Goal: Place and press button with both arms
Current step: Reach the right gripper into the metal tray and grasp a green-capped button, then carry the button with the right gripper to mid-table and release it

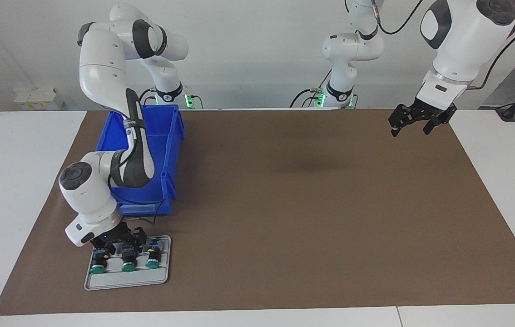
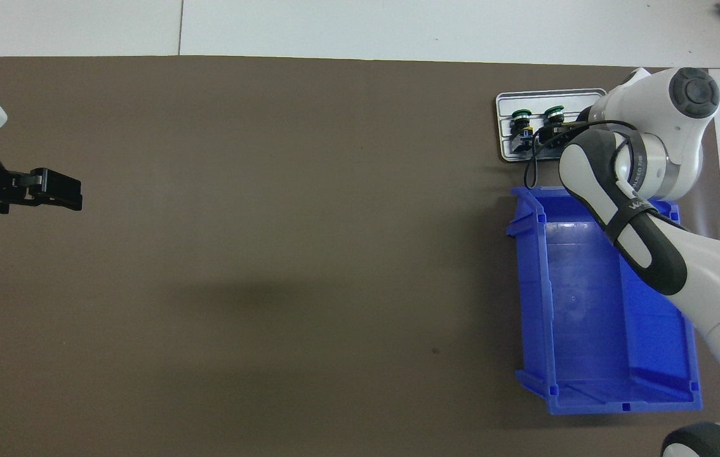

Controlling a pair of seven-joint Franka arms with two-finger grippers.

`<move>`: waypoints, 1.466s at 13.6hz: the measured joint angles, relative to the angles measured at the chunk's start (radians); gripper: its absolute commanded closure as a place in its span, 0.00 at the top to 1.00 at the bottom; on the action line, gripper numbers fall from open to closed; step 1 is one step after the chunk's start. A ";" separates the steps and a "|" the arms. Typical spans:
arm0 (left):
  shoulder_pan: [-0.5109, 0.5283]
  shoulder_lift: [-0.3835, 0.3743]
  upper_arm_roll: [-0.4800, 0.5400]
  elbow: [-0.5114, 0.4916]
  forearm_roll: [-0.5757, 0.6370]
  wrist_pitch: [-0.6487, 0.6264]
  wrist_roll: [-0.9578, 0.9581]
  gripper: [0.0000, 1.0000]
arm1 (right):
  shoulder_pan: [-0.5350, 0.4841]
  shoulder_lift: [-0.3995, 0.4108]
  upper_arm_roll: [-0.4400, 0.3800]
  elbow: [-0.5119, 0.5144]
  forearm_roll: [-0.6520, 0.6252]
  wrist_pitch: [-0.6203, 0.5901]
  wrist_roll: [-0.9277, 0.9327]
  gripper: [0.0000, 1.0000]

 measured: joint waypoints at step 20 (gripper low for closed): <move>0.000 0.000 0.000 0.000 0.000 0.000 0.000 1.00 | 0.272 -0.217 0.005 -0.002 -0.019 -0.179 0.474 0.00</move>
